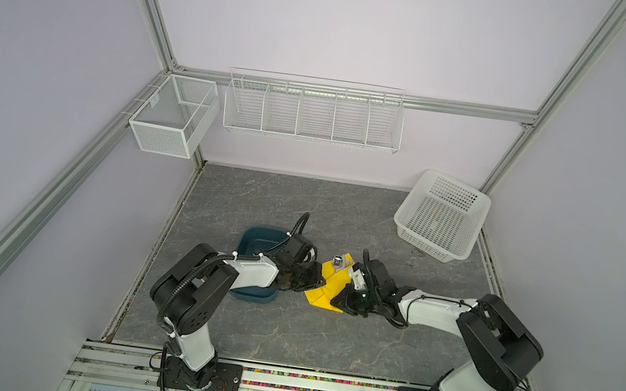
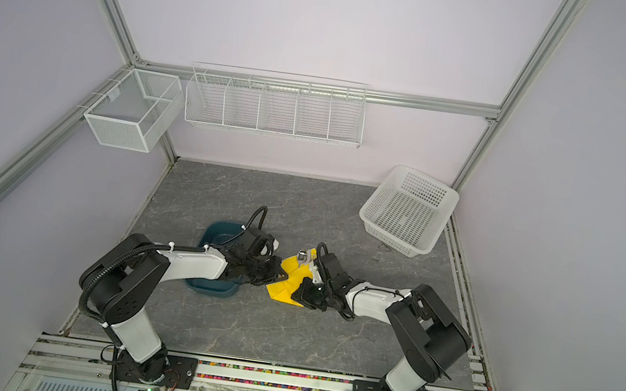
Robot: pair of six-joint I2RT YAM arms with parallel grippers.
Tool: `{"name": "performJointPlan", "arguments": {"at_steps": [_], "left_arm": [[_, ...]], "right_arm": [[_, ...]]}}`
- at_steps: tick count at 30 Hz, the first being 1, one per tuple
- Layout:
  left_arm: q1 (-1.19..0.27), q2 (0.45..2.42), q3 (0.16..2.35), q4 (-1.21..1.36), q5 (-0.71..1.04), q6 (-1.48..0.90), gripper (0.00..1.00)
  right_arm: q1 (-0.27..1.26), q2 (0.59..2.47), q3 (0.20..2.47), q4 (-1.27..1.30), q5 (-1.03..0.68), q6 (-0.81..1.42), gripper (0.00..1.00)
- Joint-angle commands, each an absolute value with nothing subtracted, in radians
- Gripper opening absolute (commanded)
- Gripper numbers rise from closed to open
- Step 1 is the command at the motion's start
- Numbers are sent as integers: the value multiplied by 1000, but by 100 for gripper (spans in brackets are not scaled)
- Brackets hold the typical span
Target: Place the utensils on the paper napkin and roll it up
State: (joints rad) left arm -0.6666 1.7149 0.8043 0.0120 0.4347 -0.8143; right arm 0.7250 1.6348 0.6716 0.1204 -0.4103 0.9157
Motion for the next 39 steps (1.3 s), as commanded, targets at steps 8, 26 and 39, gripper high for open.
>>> {"name": "performJointPlan", "arguments": {"at_steps": [8, 26, 39], "left_arm": [[-669, 1712, 783, 4, 427, -812, 0], [-699, 1672, 739, 23, 377, -835, 0], [-698, 1674, 755, 12, 388, -823, 0]], "right_arm": [[733, 1634, 651, 21, -373, 859, 16], [729, 1502, 701, -80, -358, 779, 21], [724, 1640, 741, 1, -385, 810, 16]]}}
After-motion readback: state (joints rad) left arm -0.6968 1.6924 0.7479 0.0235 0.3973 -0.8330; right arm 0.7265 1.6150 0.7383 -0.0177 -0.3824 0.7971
